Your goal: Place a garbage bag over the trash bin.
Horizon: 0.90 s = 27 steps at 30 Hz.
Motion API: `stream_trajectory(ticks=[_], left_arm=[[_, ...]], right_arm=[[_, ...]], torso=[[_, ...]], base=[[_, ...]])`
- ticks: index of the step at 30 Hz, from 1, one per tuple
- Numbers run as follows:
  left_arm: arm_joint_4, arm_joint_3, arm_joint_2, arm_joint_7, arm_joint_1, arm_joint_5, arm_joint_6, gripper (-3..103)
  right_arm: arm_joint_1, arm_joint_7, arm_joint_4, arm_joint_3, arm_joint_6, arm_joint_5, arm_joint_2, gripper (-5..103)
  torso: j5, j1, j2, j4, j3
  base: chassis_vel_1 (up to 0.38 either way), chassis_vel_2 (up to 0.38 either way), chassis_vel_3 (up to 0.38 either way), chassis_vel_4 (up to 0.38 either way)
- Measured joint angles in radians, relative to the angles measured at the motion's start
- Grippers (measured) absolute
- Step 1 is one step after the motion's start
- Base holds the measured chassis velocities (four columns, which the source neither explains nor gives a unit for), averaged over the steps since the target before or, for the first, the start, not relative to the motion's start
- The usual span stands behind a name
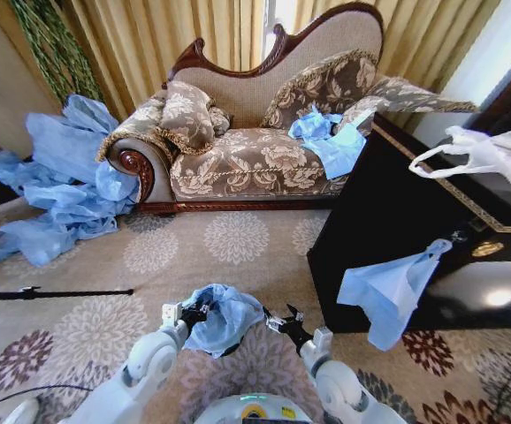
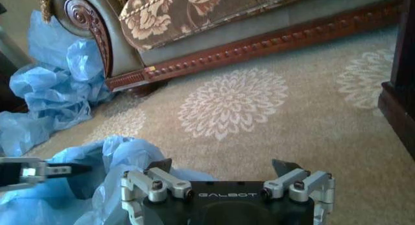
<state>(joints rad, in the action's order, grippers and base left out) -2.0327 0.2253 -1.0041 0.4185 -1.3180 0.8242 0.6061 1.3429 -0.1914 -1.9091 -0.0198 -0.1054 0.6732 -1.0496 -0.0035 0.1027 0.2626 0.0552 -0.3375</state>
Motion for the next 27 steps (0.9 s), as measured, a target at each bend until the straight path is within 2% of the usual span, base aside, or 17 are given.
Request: stream_trajectory(ticks=[2,4,5,8,14,21,27], left_arm=[[0.016,-0.025,-0.001,0.019,0.024,0.019,0.001,16],[0.072,-0.115,-0.001,0.078,0.107,0.077,0.002,8],[0.072,-0.115,-0.001,0.078,0.107,0.077,0.002,8],[0.157,-0.198,-0.008,0.141,0.209,0.11,0.0,0],[0.269,-0.237,-0.02,0.149,0.272,0.098,-0.016,0],[0.413,-0.262,-0.07,0.104,0.293,0.053,-0.032,0],[0.486,-0.275,-0.112,0.093,0.324,0.028,-0.039,0]], right_arm=[[0.001,0.0,0.0,0.0,0.0,0.001,-0.001,100],[0.004,0.0,0.001,0.0,0.0,0.002,-0.006,100],[0.004,0.0,0.001,0.0,0.0,0.002,-0.006,100],[0.005,0.0,0.007,-0.005,0.0,0.004,-0.017,100],[0.008,0.002,0.008,-0.022,-0.001,0.017,-0.014,100],[-0.004,0.009,0.016,-0.033,-0.006,0.041,-0.002,100],[-0.019,0.011,0.024,-0.019,-0.009,0.047,-0.005,100]], torso=[[0.0001,0.0,0.0,-0.0001,0.0],[-0.0001,0.0,0.0,0.0001,0.0],[-0.0001,0.0,0.0,0.0001,0.0],[0.0001,0.0,0.0,0.0002,0.0],[0.0001,0.0,0.0,0.0001,0.0],[0.0,0.0,0.0,-0.0001,0.0],[0.0001,0.0,0.0,0.0,0.0]], base=[[0.0,0.0,0.0,0.0],[0.0,0.0,0.0,0.0],[0.0,0.0,0.0,0.0],[0.0,0.0,0.0,0.0],[0.0,0.0,0.0,0.0],[0.0,0.0,0.0,0.0],[0.0,0.0,0.0,0.0]])
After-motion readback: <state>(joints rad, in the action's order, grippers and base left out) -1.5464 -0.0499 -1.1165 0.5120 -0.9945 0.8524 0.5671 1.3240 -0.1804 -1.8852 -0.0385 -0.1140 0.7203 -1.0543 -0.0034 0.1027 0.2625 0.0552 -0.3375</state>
